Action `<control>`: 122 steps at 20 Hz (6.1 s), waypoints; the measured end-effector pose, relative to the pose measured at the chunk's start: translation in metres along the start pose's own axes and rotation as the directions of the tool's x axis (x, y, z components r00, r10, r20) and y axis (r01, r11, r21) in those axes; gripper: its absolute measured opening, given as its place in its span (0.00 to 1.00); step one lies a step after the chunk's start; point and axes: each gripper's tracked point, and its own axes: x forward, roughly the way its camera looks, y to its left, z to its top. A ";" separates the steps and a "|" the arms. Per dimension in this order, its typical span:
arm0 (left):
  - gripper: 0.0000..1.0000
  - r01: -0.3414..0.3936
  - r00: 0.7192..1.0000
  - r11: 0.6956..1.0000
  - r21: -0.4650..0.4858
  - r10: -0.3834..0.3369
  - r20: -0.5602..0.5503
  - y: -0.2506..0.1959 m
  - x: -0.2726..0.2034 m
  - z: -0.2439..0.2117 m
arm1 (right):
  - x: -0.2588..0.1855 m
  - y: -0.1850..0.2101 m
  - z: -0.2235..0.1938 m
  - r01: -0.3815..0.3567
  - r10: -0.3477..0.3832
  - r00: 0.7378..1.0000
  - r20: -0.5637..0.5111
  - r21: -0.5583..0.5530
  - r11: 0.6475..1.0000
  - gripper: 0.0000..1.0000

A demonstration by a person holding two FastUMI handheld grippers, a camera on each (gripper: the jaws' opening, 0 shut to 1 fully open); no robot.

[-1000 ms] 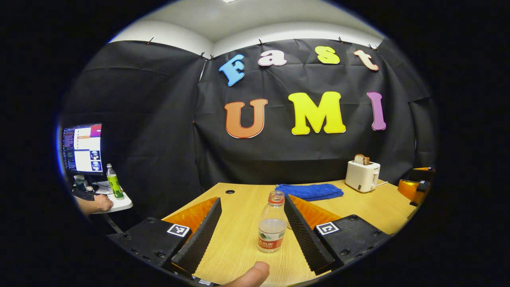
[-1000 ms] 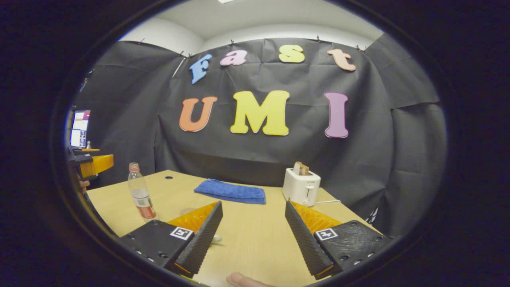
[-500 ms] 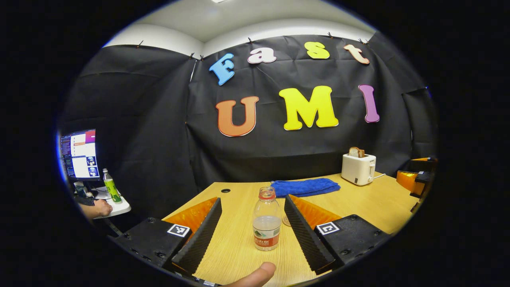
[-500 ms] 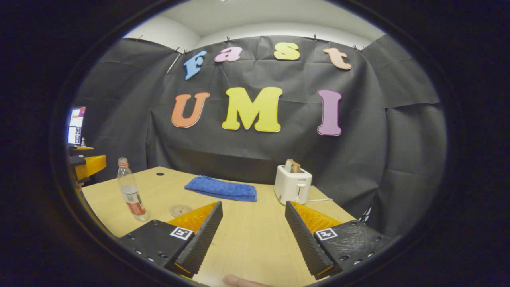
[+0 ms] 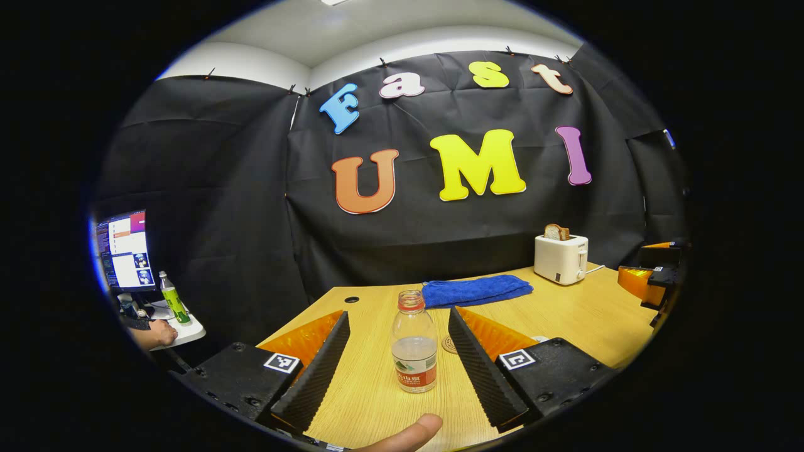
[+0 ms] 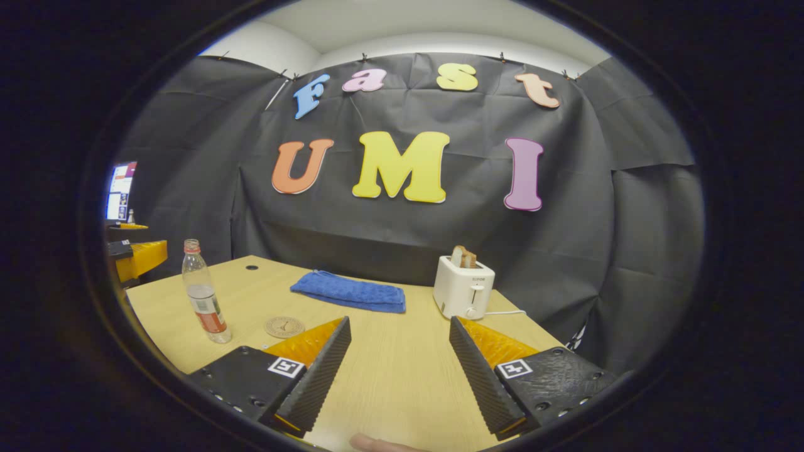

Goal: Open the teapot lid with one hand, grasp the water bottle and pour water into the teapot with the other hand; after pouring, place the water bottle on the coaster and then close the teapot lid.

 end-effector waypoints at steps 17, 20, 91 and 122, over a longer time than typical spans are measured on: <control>0.99 -0.005 0.996 0.998 -0.059 0.000 -0.085 0.015 0.019 -0.028 | 0.065 0.109 -0.056 -0.179 0.181 0.983 -0.022 0.081 0.981 0.98; 0.99 -0.042 0.996 0.995 -0.086 0.034 -0.083 0.031 0.022 -0.029 | 0.077 0.128 -0.062 -0.185 0.187 0.982 -0.032 0.065 0.981 0.97; 0.80 0.114 0.992 0.989 0.095 -0.119 0.043 -0.037 0.085 -0.086 | 0.034 0.047 -0.006 -0.121 0.113 0.990 0.079 0.103 0.987 0.00; 0.77 0.121 0.992 0.156 0.980 0.020 -0.125 -0.065 0.072 -0.096 | 0.042 -0.008 -0.001 -0.026 0.016 0.997 0.079 0.137 0.990 0.00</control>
